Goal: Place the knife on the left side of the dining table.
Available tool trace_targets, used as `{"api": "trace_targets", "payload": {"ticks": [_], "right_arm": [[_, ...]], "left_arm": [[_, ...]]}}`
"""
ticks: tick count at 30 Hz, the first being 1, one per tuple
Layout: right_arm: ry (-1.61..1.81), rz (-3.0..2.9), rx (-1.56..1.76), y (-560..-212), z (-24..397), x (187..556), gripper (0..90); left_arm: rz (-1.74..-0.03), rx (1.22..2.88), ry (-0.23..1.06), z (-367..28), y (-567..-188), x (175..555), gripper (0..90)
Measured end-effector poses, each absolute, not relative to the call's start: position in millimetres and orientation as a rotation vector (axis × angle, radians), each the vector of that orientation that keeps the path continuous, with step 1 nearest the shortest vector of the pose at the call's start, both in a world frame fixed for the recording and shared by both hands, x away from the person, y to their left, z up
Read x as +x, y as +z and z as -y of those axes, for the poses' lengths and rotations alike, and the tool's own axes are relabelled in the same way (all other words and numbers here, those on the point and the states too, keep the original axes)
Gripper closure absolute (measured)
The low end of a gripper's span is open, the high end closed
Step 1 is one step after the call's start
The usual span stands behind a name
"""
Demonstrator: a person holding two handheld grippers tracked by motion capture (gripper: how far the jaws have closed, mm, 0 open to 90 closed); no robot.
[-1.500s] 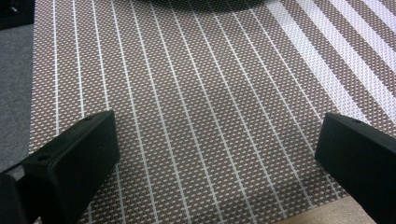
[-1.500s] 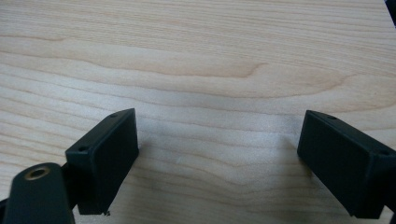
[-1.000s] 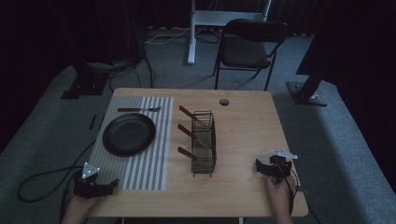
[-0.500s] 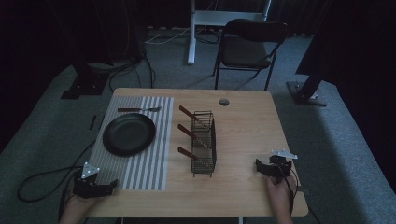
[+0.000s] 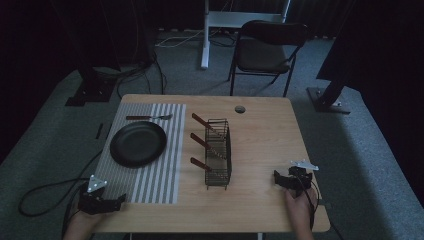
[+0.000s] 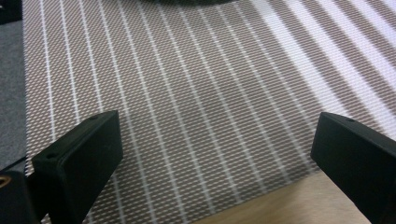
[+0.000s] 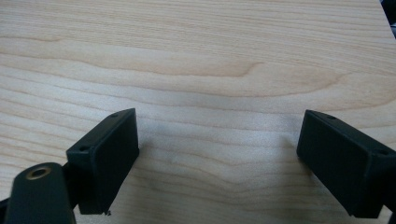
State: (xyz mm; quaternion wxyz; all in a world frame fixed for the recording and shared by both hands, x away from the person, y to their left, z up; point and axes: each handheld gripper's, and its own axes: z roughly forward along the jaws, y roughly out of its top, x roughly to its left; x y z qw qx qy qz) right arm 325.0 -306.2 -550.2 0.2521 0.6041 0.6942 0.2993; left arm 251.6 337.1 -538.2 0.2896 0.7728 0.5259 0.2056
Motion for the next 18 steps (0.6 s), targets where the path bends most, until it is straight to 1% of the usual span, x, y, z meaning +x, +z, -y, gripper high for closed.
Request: {"api": "trace_targets", "payload": {"ticks": [10,13,18], "right_arm": [[0.814,-1.888,1.642,-550.2,306.3,325.0,11.9],[0.814,-1.888,1.642,-550.2,306.2,325.0,11.9],[0.814,-1.888,1.642,-550.2,306.2,325.0,11.9]], "left_arm": [[-1.345,2.072,0.528,-316.2,-525.7,249.5,3.2],[-1.294,2.083,0.499,-303.8,-518.9,249.1,3.2],[-1.237,2.097,0.487,-286.7,-511.5,248.8,3.9]]}}
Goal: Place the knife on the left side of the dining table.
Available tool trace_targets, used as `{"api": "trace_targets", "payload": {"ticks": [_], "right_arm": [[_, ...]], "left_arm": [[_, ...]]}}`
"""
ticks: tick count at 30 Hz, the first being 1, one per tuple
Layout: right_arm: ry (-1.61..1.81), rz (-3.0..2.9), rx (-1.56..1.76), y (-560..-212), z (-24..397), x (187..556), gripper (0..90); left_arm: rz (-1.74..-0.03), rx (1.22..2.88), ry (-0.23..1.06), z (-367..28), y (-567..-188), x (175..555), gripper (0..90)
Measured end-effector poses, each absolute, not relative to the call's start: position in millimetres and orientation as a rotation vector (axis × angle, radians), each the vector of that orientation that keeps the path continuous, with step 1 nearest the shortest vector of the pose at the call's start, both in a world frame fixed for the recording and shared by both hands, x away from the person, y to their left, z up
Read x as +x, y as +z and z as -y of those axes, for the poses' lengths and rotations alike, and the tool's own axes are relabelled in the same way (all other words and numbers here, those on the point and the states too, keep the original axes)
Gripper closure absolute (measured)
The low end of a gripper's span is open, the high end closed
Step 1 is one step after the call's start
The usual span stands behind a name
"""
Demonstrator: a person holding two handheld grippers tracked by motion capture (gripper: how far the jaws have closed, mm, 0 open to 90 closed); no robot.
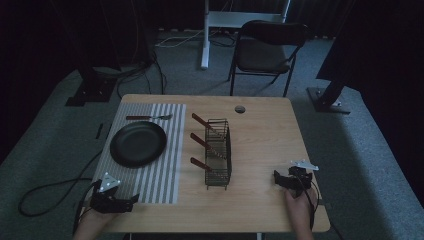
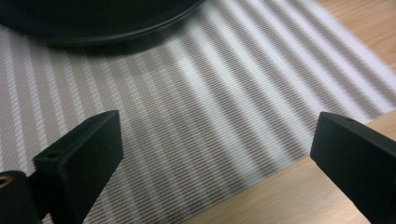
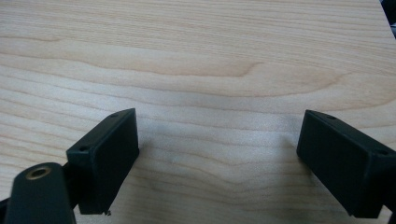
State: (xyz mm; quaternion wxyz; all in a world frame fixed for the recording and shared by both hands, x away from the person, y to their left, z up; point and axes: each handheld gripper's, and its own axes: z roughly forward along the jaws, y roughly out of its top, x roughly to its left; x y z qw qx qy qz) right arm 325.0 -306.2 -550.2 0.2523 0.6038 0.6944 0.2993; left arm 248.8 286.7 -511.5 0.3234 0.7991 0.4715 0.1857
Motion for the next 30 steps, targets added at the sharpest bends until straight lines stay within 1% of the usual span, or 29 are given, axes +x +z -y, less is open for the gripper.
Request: {"api": "trace_targets", "payload": {"ticks": [3,7,14,17,23,30], "right_arm": [[0.814,-1.888,1.642,-550.2,306.2,325.0,11.9],[0.814,-1.888,1.642,-550.2,306.2,325.0,11.9],[0.814,-1.888,1.642,-550.2,306.2,325.0,11.9],[0.814,-1.889,1.642,-550.2,306.2,325.0,11.8],[0.814,-1.888,1.642,-550.2,306.2,325.0,11.9],[0.816,-1.888,1.642,-550.3,306.2,325.0,11.9]], "left_arm": [[-1.175,2.12,0.463,-267.8,-503.9,249.3,3.9],[-1.123,2.122,0.451,-252.7,-496.2,250.9,3.9],[-1.087,2.119,0.424,-241.3,-487.0,254.1,3.9],[-1.067,2.103,0.4,-233.2,-477.0,257.1,3.9],[-1.038,2.107,0.415,-219.7,-467.5,260.1,3.9],[-0.948,2.112,0.391,-196.6,-455.3,264.9,3.9]]}}
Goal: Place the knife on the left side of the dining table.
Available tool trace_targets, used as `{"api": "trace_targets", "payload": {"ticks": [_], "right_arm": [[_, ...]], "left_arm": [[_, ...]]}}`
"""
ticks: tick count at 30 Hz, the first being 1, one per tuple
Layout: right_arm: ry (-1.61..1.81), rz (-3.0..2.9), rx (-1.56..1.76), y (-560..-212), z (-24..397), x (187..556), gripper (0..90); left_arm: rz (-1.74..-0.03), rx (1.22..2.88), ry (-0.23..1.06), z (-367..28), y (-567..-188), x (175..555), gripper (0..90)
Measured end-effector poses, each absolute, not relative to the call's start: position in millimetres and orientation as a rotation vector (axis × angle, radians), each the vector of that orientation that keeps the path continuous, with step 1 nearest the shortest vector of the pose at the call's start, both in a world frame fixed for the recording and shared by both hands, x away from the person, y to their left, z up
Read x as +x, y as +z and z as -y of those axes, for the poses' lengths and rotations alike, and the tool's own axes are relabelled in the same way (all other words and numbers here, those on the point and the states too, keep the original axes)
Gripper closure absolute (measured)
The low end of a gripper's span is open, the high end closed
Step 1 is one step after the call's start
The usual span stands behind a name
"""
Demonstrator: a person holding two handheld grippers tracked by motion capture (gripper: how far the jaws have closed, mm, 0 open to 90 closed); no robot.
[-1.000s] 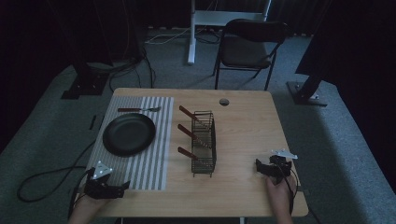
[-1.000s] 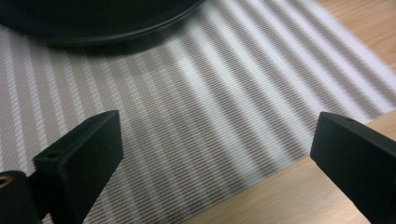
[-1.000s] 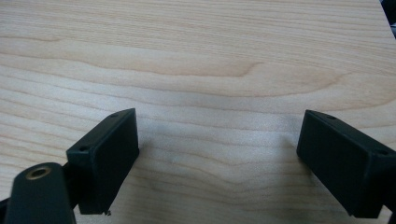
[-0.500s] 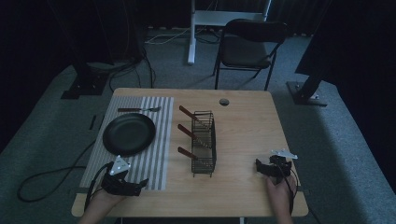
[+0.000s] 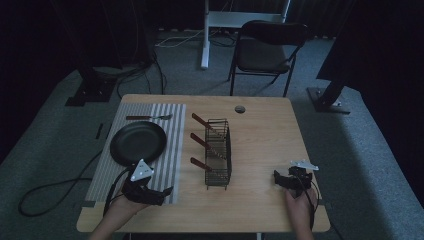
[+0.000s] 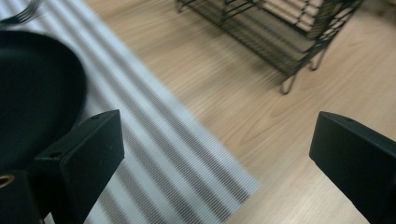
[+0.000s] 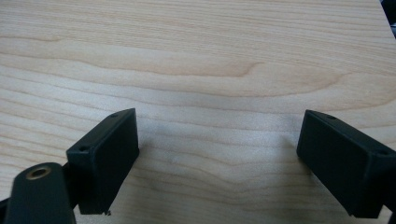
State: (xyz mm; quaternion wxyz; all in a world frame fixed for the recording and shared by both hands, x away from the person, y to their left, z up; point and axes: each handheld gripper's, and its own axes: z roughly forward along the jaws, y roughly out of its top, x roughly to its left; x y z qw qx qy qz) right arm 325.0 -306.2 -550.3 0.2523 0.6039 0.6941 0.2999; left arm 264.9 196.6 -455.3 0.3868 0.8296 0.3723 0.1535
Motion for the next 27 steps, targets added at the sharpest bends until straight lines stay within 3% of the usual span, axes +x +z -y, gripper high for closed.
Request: {"api": "trace_targets", "payload": {"ticks": [27], "right_arm": [[0.814,-1.889,1.639,-550.3,306.4,325.0,11.9]], "left_arm": [[-0.808,2.116,0.342,-142.5,-419.5,273.9,4.0]]}}
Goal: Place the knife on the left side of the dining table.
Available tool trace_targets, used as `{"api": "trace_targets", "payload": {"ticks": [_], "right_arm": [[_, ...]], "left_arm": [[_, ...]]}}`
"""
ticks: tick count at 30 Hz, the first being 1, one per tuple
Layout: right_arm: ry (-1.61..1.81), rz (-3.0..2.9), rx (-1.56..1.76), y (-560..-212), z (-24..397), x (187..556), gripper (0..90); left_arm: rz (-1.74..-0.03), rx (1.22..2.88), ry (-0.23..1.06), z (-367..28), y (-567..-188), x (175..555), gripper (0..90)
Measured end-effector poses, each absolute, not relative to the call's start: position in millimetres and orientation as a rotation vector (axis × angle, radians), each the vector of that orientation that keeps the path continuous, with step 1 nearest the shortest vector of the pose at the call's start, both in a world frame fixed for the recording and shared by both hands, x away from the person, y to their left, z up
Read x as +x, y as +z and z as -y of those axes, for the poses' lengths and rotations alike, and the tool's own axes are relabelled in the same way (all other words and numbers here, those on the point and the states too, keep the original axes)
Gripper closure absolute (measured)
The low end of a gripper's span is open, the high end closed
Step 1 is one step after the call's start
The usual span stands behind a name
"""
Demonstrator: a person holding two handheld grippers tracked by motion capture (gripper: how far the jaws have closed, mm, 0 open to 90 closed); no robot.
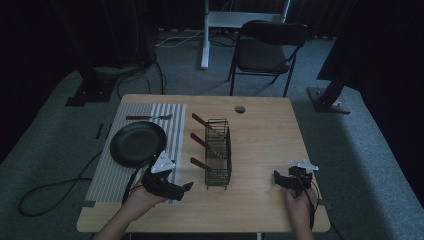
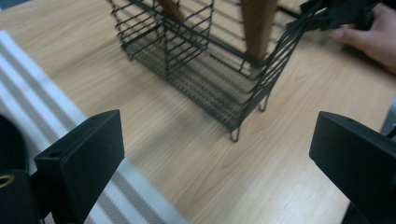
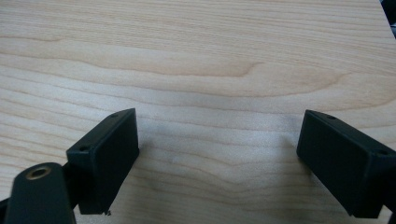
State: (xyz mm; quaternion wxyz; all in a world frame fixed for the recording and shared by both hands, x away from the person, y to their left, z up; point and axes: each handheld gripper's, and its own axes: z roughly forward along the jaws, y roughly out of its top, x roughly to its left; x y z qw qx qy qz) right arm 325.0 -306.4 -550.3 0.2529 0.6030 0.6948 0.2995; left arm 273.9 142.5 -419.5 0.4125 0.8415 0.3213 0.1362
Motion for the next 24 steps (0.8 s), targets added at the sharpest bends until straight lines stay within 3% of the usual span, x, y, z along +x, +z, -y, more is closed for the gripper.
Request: {"api": "trace_targets", "payload": {"ticks": [11,12,22,24], "right_arm": [[0.814,-1.889,1.64,-550.3,306.4,325.0,11.9],[0.814,-1.889,1.639,-550.3,306.4,325.0,11.9],[0.814,-1.889,1.639,-550.3,306.4,325.0,11.9],[0.814,-1.889,1.639,-550.3,306.4,325.0,11.9]], "left_arm": [[-0.803,2.091,0.304,-123.5,-405.6,282.4,7.8],[-0.808,2.073,0.304,-123.7,-404.7,283.4,19.9],[-0.836,2.041,0.249,-120.5,-403.3,292.7,35.0],[-0.822,2.04,0.228,-119.0,-404.7,294.2,42.5]]}}
